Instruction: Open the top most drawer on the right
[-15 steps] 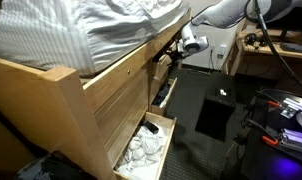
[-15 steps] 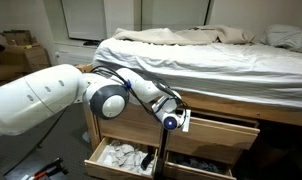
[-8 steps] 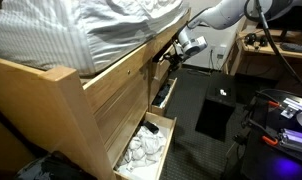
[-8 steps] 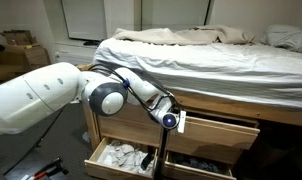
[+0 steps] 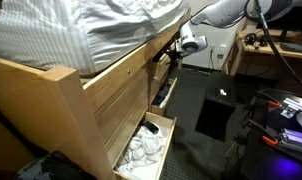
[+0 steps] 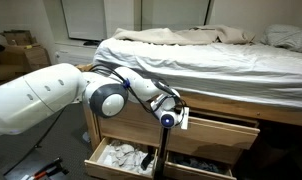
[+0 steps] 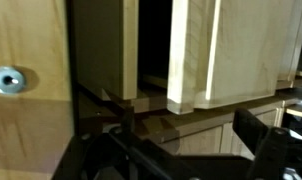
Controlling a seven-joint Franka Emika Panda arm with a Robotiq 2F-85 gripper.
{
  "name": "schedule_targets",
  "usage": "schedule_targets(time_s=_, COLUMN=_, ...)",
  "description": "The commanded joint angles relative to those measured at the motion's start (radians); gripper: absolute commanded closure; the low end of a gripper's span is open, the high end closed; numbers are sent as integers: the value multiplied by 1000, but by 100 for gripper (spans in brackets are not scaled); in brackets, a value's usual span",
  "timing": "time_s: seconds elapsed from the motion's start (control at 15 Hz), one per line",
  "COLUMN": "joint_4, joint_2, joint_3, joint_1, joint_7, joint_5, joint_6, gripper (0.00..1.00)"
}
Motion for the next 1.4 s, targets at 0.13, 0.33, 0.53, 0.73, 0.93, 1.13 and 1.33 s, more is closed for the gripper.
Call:
schedule_targets(time_s=0.13, joint_4=43, joint_2=2, joint_3=28, joint_1=-30, joint_7=-143, joint_5=111, joint_6=12, gripper=0)
schedule_targets(time_s=0.33, joint_4=53, joint_2=9, joint_3=29, joint_1=-33, joint_7=-148, joint_5=114, joint_6=12, gripper=0)
schedule_targets(time_s=0.53, joint_4=-4, joint_2=24, joint_3=-4, joint_1=6, joint_7=146, joint_5=-135, joint_6=49, gripper=0)
schedule_targets(time_s=0.73, joint_4=-50, joint_2=35, joint_3=-43, joint_1=24, joint_7=424, joint_5=-363, joint_6=16, gripper=0)
schedule_targets(time_s=0.93, joint_4=-140, joint_2=-3, joint_3=7, joint_1=-13, joint_7=296, joint_5=-303, joint_6=41, gripper=0)
schedule_targets(time_s=1.13, joint_4=-71, joint_2=51, joint_3=0, joint_1=-11, joint_7=295, joint_5=-308, joint_6=32, gripper=0)
schedule_targets(time_s=1.33, joint_4=13, joint_2=71, joint_3=48, joint_1=-43, joint_7=83, joint_5=-144, joint_6=43, gripper=0)
